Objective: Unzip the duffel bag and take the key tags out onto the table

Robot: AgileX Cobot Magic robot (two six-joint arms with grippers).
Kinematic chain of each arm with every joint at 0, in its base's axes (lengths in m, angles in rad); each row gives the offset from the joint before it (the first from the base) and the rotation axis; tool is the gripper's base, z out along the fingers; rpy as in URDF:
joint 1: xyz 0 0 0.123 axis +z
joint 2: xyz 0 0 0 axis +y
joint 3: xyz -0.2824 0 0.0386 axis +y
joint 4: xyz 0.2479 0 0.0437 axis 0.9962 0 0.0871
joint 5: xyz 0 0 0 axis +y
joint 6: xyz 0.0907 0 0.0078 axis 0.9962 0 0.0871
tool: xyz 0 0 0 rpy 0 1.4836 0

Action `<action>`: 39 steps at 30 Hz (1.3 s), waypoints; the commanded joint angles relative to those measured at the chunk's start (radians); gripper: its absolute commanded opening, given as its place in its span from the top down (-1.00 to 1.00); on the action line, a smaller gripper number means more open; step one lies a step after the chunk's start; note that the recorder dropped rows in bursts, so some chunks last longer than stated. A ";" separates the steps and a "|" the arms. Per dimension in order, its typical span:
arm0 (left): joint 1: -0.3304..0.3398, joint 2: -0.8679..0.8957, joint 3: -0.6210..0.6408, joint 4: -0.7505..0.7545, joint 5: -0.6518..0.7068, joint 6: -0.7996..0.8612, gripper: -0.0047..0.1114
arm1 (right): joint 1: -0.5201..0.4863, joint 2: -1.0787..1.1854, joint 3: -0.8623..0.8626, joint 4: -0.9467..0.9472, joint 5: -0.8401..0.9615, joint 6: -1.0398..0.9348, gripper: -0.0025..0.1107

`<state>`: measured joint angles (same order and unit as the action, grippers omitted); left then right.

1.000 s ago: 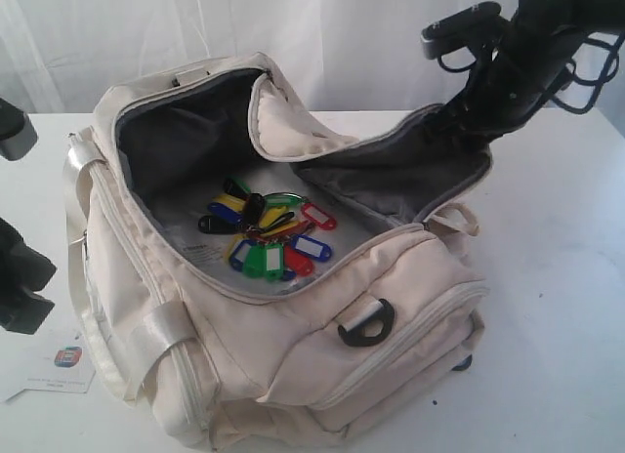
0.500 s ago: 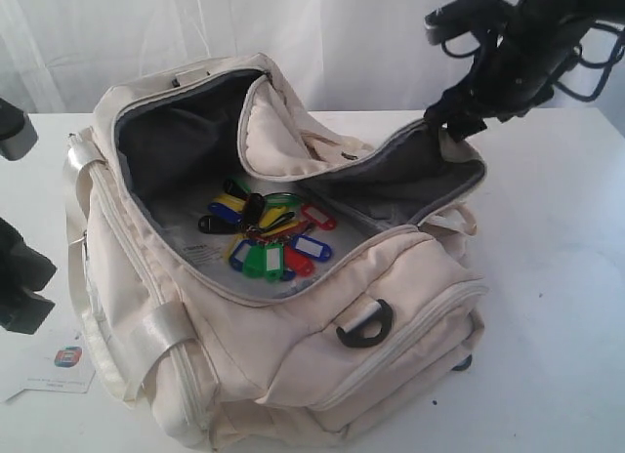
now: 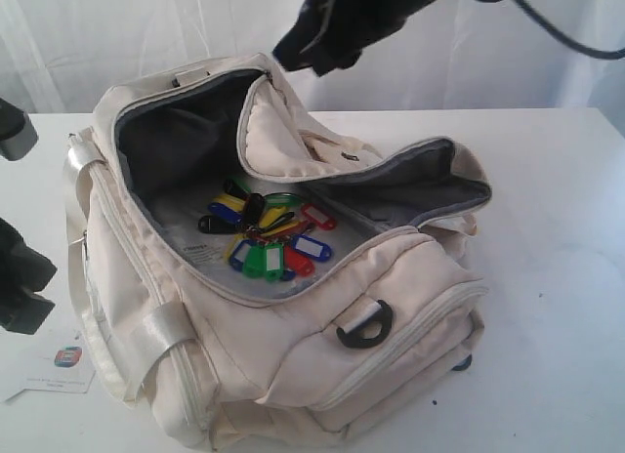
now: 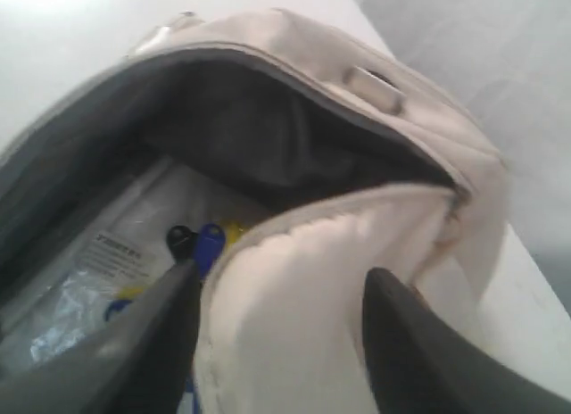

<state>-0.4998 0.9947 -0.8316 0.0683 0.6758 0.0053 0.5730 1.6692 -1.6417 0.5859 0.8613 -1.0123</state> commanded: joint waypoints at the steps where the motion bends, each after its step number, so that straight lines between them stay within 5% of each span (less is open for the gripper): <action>1: -0.002 -0.009 0.004 -0.015 0.015 0.002 0.91 | 0.114 0.048 0.006 -0.072 -0.008 -0.102 0.05; 7: -0.002 -0.009 0.004 -0.015 0.015 0.002 0.91 | 0.188 0.132 0.006 -0.396 -0.071 0.100 -0.15; 11: -0.002 -0.009 0.004 -0.015 0.017 0.002 0.91 | 0.188 0.170 0.006 -0.426 -0.073 0.210 -0.39; 21: -0.002 -0.009 0.004 -0.018 0.017 0.002 0.91 | 0.188 0.258 0.006 -0.468 -0.118 0.217 -0.36; 24: -0.002 -0.009 0.004 -0.018 0.015 0.002 0.91 | 0.186 0.267 0.006 -0.561 -0.182 0.331 -0.08; 29: -0.002 -0.009 0.004 -0.018 0.015 0.002 0.91 | 0.173 0.263 -0.014 -0.875 -0.305 0.650 0.89; 39: -0.002 -0.009 0.004 -0.026 0.015 0.002 0.91 | 0.021 0.277 -0.020 -1.086 -0.497 0.949 0.96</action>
<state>-0.4998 0.9947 -0.8316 0.0645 0.6778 0.0053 0.6554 1.9414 -1.6547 -0.4754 0.4065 -0.1415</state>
